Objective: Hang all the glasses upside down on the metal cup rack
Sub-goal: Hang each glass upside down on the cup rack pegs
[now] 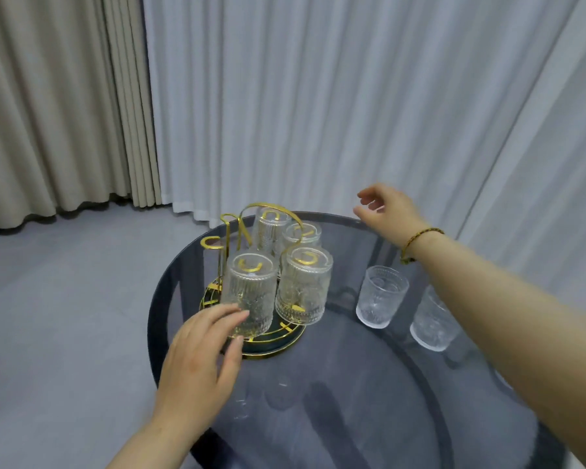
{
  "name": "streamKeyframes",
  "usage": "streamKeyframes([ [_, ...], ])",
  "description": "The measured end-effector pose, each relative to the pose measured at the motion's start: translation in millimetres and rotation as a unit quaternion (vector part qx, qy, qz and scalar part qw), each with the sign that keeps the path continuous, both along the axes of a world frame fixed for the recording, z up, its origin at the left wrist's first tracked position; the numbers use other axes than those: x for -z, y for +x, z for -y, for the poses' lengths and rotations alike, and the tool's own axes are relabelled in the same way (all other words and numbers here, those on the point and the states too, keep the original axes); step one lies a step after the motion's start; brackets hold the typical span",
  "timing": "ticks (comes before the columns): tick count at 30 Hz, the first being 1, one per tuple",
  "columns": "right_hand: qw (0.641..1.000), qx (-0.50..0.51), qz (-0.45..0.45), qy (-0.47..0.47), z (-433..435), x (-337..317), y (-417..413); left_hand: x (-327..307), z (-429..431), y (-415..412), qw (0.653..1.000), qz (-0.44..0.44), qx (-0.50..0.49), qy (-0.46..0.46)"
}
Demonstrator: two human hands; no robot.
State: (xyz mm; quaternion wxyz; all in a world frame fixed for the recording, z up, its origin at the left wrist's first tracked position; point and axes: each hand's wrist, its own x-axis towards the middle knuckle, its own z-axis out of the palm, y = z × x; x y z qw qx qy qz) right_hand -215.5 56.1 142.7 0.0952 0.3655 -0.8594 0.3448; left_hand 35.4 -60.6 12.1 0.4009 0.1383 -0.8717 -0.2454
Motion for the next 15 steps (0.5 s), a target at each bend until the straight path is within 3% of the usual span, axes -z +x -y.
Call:
streamKeyframes([
  [4, 0.995, 0.048, 0.03, -0.078, -80, 45, 18, 24, -50, -10, 0.996, 0.059, 0.058, -0.024],
  [9, 0.962, 0.196, 0.059, -0.179, -158, 115, 30, 57, -84, -41, 0.978, 0.19, 0.08, -0.016],
  [15, 0.939, 0.215, 0.217, -0.157, -179, 176, 15, 76, -92, -56, 0.945, 0.32, 0.04, -0.055],
])
